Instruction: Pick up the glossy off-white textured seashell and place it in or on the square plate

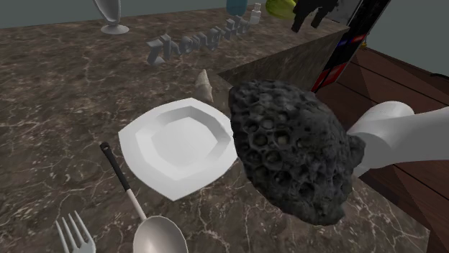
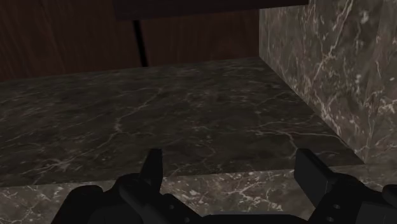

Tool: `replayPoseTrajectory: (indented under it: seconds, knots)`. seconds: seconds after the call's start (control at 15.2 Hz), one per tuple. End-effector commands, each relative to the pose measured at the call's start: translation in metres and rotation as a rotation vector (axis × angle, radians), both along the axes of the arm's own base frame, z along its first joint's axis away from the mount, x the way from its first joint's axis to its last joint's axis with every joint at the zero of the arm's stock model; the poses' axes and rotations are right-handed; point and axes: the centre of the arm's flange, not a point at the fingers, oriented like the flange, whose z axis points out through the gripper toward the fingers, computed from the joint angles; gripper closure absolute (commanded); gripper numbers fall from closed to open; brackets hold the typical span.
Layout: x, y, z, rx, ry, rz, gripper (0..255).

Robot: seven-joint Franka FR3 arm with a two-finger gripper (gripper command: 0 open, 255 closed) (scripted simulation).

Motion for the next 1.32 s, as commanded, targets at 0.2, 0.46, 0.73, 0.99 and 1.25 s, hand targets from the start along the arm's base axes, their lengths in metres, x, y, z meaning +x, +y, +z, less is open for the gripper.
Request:
replayPoseTrajectory:
  seconds: [0.2,0.46,0.73,0.99,1.25]
  knots:
    - [0.010,0.036,-0.012,0.003,0.008,0.007,0]
    - [0.023,0.084,-0.028,0.008,0.018,0.016,0]
    - [0.035,0.133,-0.043,0.012,0.028,0.025,0]
    - [0.046,0.181,-0.059,0.017,0.039,0.035,0]
    - [0.057,0.230,-0.074,0.021,0.049,0.044,0]
